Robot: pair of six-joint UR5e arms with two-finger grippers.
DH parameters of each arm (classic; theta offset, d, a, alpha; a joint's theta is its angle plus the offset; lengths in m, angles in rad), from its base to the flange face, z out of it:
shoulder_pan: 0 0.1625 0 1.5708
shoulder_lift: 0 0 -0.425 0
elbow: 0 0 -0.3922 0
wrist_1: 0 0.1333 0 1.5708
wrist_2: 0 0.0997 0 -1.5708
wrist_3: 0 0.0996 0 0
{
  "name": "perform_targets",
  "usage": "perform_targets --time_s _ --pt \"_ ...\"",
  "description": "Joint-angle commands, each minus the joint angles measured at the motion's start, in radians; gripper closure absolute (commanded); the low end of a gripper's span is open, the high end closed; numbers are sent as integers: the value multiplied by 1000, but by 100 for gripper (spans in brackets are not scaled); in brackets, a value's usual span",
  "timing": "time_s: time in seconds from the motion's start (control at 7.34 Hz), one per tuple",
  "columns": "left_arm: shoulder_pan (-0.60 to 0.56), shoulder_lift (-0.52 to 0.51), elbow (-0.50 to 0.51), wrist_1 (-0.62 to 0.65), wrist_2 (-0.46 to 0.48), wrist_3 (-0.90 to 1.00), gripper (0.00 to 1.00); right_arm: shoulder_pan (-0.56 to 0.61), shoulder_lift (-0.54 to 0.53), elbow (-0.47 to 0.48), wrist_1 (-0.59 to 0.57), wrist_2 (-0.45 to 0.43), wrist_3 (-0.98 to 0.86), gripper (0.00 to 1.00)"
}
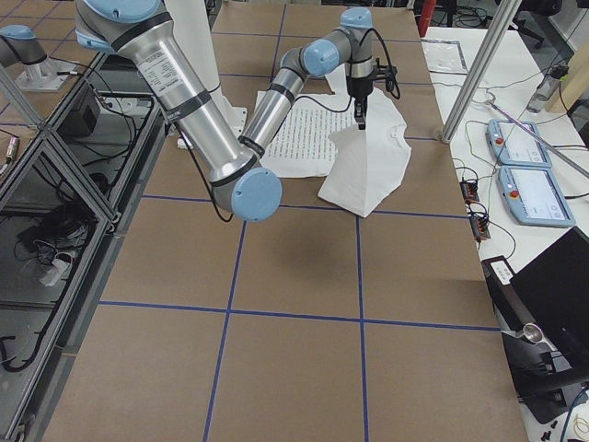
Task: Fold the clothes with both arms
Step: 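Grasp the cuff of the sleeve nearest the right gripper, then fold the held sleeve across the shirt body toward the left gripper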
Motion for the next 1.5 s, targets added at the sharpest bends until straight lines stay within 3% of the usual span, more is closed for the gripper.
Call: perform_targets --time_s 0.0,0.14,0.41,0.55,0.95,1.09,1.23,1.36 --pt "0 0 3 1 0 -1 0 -85 304 -255 -21 -20 110 100" --pt "0 2 6 1 1 -2 0 -151 440 -415 19 -72 191 100" --pt "0 0 22 0 2 -1 0 -286 587 -717 277 -202 329 100" --pt "0 2 27 0 0 -1 0 -351 592 -791 410 -274 369 100" --pt "0 2 41 0 0 1 0 -406 618 -868 516 -355 377 100" --pt "0 2 41 0 1 1 0 -406 681 -973 551 -364 383 100" --pt "0 2 41 0 0 1 0 -406 687 -990 598 -366 387 86" --pt "0 2 41 0 0 1 0 -406 690 -997 605 -381 402 22"
